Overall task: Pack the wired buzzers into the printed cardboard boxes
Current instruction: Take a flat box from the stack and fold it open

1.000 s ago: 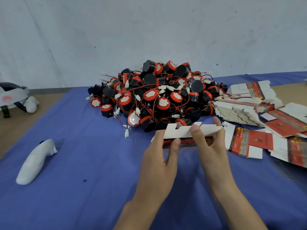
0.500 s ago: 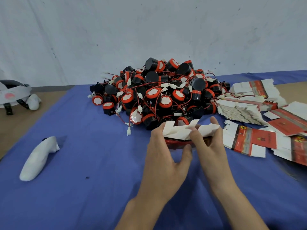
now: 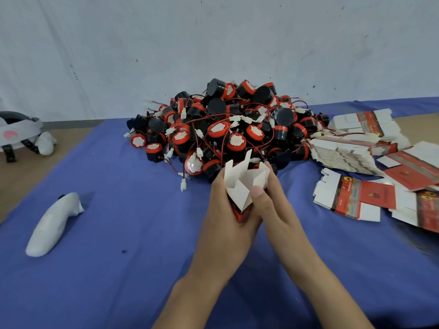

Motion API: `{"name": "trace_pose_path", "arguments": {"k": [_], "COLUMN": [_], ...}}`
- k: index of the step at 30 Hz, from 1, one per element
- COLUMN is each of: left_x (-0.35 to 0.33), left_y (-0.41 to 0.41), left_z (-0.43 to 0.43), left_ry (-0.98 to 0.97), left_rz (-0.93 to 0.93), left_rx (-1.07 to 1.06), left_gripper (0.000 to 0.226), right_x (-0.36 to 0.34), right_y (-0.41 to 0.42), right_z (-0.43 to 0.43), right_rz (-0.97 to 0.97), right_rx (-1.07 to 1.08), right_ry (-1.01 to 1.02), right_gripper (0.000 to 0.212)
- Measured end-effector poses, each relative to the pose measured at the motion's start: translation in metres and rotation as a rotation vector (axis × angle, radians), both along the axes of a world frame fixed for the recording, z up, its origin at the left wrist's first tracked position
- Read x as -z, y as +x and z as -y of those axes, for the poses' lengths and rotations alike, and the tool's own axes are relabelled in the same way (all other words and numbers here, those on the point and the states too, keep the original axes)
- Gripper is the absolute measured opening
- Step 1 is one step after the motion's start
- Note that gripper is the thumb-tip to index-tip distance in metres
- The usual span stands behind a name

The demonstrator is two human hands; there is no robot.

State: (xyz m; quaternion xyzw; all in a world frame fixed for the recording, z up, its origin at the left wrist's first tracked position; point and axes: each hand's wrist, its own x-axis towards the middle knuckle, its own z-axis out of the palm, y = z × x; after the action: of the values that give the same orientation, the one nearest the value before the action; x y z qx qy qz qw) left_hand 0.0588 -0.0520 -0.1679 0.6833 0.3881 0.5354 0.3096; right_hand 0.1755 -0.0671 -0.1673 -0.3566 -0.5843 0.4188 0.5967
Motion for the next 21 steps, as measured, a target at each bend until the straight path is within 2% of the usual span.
{"name": "trace_pose_path", "arguments": {"k": [6,10,13,17,21], "left_x": [-0.010,-0.014,-0.018,-0.021,-0.021], "left_y": [0.000,-0.002,-0.004,-0.006,-0.005], "left_z": [0.000,-0.003,-0.003,-0.002,0.000], "left_ry": [-0.048,-0.111,-0.160,-0.226,-0.229], "left_rz": [0.208,0.332,0.373,0.401,0.374], "left_rx": [-0.034,-0.047,-0.035,0.002,0.029], "left_gripper": [0.060,0.042,0.042,0.052,0.047], "right_x": [-0.002,-0.006,-0.005,-0.006,-0.006], "right_y": [0.002,0.007,0.008,0.009,0.009], "right_z": [-0.001,-0.002,-0.001,0.000,0.001], "right_rz": [-0.043,-0.071,-0.037,-0.011,-0.022], "right_rx": [0.045,0.216,0.301,0.300,0.273], "right_ry": [0.044,0.060,0.060,0.044,0.046], "right_gripper": [0.050,0.044,0.048,0.051,0.046]}}
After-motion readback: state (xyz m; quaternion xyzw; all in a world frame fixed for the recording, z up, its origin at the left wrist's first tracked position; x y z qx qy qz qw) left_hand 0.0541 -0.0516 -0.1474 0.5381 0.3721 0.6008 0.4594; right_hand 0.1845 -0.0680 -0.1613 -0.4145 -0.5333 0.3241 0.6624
